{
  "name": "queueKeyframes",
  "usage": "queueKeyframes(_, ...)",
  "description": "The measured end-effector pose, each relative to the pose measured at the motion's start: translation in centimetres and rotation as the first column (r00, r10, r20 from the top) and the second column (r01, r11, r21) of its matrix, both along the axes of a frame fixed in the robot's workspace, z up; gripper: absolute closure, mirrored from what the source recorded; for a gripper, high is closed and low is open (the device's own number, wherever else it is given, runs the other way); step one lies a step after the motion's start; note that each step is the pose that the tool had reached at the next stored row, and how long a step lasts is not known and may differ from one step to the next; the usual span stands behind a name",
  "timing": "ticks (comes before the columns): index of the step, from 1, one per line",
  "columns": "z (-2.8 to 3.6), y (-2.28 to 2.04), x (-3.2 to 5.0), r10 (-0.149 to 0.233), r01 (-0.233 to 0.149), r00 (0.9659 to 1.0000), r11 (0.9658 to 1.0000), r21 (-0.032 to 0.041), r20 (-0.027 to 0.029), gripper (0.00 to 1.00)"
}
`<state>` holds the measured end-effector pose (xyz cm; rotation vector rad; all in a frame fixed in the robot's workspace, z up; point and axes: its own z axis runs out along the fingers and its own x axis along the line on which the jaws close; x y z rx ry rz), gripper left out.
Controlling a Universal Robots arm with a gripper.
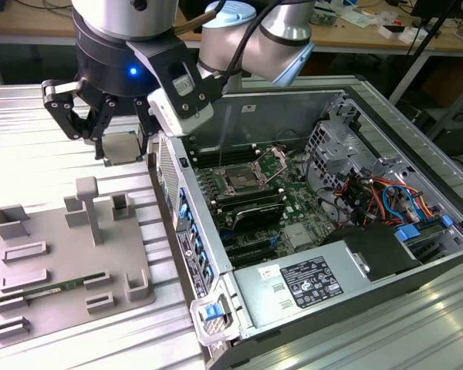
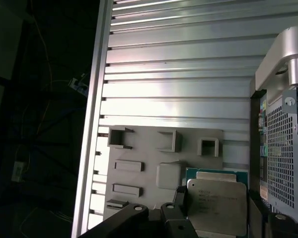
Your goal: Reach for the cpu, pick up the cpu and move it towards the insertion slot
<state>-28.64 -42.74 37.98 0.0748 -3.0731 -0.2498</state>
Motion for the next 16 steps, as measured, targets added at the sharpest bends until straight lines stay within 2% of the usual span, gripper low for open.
queueKeyframes(16,-0.21,0.01,2.20,0.000,0.000,1.0000,1.0000,0.0000,0.0001,0.45)
